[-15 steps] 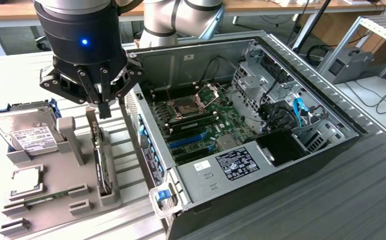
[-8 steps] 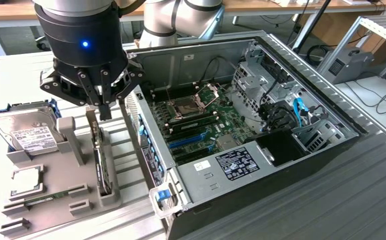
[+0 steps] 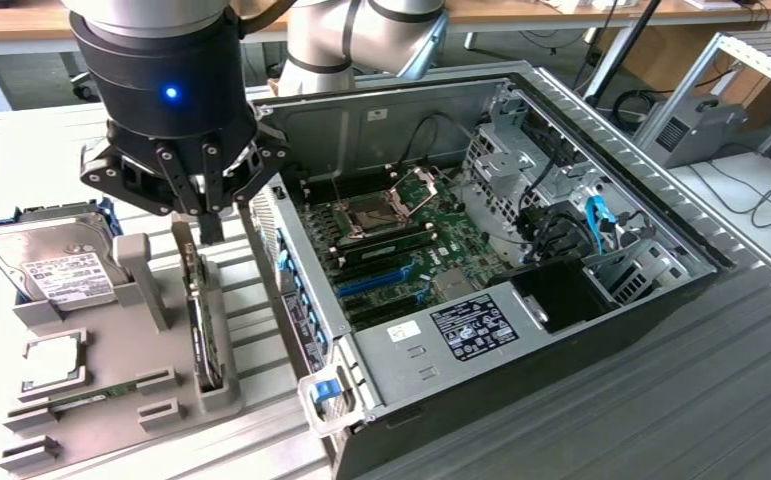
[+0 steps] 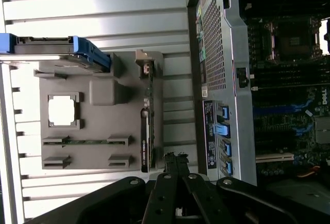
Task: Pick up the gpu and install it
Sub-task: 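Reach for the gpu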
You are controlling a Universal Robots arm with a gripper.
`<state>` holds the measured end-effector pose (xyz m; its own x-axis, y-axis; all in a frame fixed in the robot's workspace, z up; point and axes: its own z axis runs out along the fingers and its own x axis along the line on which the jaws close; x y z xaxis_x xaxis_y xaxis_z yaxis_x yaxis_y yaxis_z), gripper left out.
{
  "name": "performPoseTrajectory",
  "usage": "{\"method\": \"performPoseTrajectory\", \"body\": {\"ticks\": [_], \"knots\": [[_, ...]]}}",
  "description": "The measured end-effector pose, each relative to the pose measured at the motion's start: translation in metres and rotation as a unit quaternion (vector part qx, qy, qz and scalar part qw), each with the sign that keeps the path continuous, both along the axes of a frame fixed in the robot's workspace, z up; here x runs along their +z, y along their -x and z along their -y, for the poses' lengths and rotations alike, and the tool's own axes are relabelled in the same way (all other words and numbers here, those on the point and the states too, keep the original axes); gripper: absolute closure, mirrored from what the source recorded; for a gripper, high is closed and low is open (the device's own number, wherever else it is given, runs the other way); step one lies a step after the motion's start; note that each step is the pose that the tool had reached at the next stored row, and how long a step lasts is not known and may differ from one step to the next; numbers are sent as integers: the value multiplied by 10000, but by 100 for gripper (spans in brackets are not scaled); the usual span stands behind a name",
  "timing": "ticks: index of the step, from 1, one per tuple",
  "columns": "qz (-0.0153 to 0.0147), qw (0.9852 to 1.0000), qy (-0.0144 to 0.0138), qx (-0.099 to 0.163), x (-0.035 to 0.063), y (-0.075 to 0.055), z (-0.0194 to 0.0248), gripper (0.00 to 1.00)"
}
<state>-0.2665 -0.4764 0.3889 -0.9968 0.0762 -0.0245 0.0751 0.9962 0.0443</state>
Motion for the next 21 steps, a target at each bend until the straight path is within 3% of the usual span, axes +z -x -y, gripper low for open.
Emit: {"method": "performPoseTrajectory", "body": {"ticks": [21], "knots": [[0,10000,0,0,-7,0,92,89]]}}
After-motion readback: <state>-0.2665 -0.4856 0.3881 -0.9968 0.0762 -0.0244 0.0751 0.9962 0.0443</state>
